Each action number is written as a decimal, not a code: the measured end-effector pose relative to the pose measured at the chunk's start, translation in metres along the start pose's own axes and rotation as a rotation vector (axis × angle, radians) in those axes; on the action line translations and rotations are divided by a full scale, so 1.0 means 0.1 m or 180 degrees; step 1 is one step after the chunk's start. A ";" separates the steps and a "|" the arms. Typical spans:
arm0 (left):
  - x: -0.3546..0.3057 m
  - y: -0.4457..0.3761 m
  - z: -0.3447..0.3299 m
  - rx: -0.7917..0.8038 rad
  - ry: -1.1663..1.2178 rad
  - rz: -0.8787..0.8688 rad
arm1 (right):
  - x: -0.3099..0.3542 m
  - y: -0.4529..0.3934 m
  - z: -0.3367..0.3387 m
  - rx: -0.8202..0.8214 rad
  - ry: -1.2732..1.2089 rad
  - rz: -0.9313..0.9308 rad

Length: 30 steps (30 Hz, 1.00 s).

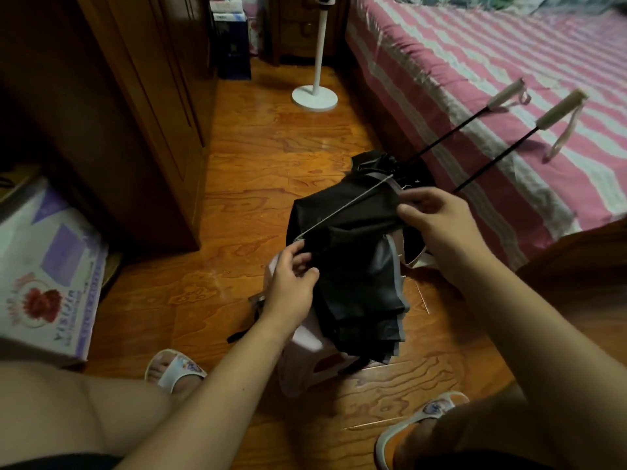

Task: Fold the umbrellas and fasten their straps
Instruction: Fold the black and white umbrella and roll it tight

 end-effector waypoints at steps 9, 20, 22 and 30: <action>-0.03 0.14 -0.13 0.0258 -0.1077 -0.0202 | -0.58 0.22 -0.07 0.0037 -0.0770 -0.0640; -0.14 0.42 -0.35 0.0193 -0.0842 -0.0697 | -0.76 0.19 -0.02 0.0083 -0.0775 -0.0575; -0.09 0.40 -0.32 0.0159 -0.0716 -0.0506 | -0.74 0.18 -0.02 0.0060 -0.0777 -0.0512; -0.15 0.48 -0.38 -0.0200 -0.0730 -0.0816 | -0.69 0.12 -0.03 -0.0104 -0.0658 -0.0521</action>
Point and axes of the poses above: each hand's wrist, its own y-axis away from the middle knuckle, its own z-axis out of the back of the hand, x = y × z, the point moved 2 cm from there along -y, towards the middle knuckle, and after that the axes turned 13 degrees about y, right-handed, at the moved point
